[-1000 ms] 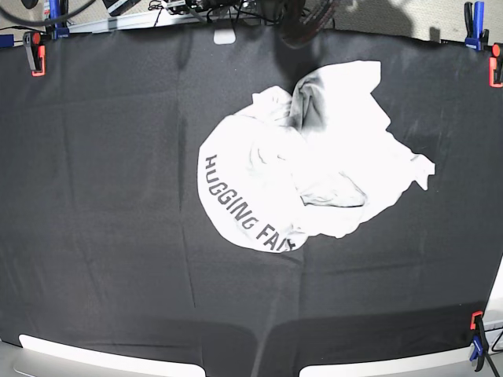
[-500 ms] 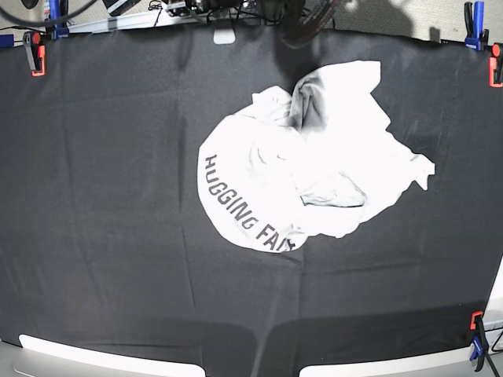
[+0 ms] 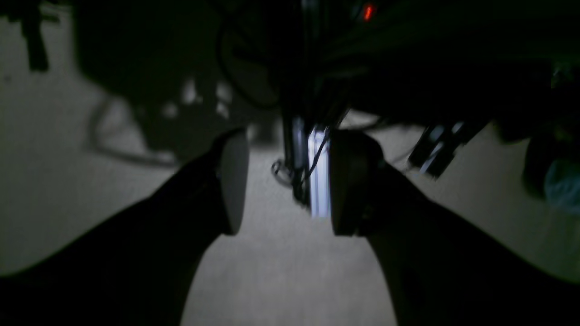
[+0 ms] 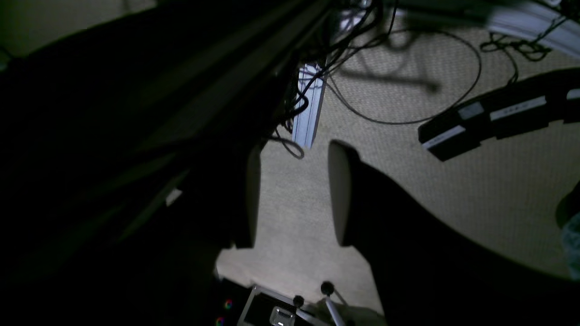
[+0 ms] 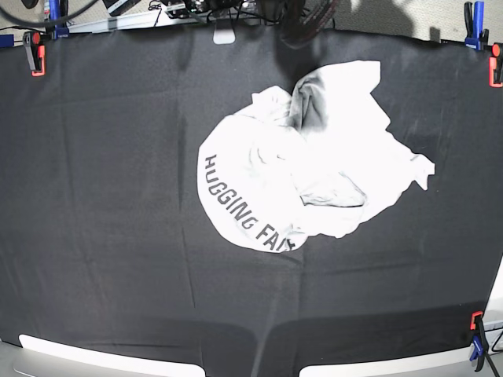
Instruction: Layout the t-shirt on the table in an organized manner, then fold the t-shirt properly
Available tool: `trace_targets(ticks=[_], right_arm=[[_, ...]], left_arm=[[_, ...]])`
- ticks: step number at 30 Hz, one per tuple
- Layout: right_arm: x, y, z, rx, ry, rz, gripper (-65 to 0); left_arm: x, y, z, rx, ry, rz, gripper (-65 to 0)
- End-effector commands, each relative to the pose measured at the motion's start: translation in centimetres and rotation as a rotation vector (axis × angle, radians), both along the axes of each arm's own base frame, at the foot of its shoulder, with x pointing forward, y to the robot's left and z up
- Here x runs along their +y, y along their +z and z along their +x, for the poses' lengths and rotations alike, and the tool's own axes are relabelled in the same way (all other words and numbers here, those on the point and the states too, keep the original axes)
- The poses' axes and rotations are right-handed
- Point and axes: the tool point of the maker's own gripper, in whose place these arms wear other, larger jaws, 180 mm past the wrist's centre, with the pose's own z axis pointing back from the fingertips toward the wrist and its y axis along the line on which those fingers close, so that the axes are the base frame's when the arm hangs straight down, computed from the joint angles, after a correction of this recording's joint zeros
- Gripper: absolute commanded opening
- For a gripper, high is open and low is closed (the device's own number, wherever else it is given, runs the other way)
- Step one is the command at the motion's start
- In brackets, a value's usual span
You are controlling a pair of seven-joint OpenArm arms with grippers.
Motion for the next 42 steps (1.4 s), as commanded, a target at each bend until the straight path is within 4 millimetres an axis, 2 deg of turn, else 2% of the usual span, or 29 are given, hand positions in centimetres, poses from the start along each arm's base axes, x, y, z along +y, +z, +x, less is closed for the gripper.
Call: trace_targets(ticks=[1, 5, 9, 14, 15, 17, 20, 25, 27, 32, 35, 38, 42], right_arm=[[-0.8, 0.0, -0.6, 0.01, 0.005, -0.007, -40.8], [-4.4, -0.2, -2.0, 0.018, 0.005, -0.062, -40.8], [-7.8, -0.3, -2.6, -0.034, -0.012, -0.106, -40.8], [-10.8, -0.1, -3.6, -0.062, -0.017, -0.145, -40.8], [-11.1, -0.1, -3.9, -0.058, -0.016, -0.149, -40.8], [-11.3, -0.1, -4.2, -0.05, -0.013, -0.153, -40.8], [-11.3, -0.1, -4.6, -0.034, -0.009, -0.154, -40.8], [-11.1, -0.1, -4.7, -0.029, -0.008, -0.152, -40.8], [-11.2, 0.0, -5.3, 0.001, 0.001, -0.156, -40.8], [-11.4, 0.1, -6.0, 0.042, 0.013, -0.163, -40.8], [-11.3, 0.1, -6.0, 0.041, 0.012, -0.162, -40.8], [-11.4, 0.1, -6.0, 0.042, 0.012, -0.163, -40.8], [-11.4, 0.1, -6.1, 0.045, 0.013, -0.163, -40.8]], left_arm=[[0.1, 0.1, -1.1, 0.024, -0.009, -0.003, -38.4], [-0.2, -0.4, -1.7, 0.093, -0.029, -0.002, -39.3], [-0.2, -0.7, -1.1, 0.126, -0.047, -0.001, -39.9], [-0.2, -1.1, -1.1, 0.202, -0.061, 0.005, -40.1], [0.3, -1.2, -1.1, 0.216, -0.051, 0.02, -40.1], [1.9, -1.5, -1.0, 0.247, 0.021, 0.087, -42.9], [5.9, -1.5, -0.5, 0.257, 0.136, 0.238, -49.7], [9.9, -1.2, 0.1, 0.295, 0.247, 0.272, -56.2], [9.8, -1.1, 0.9, 0.285, 0.227, 0.187, -58.6], [6.9, 0.3, 2.9, 0.222, 0.11, -0.132, -63.0], [7.8, 0.6, 3.5, 0.209, 0.088, -0.149, -63.0], [8.6, 0.9, 3.2, 0.234, -0.022, -0.152, -63.0], [8.8, 2.0, 1.1, 0.327, -0.196, -0.221, -63.1]])
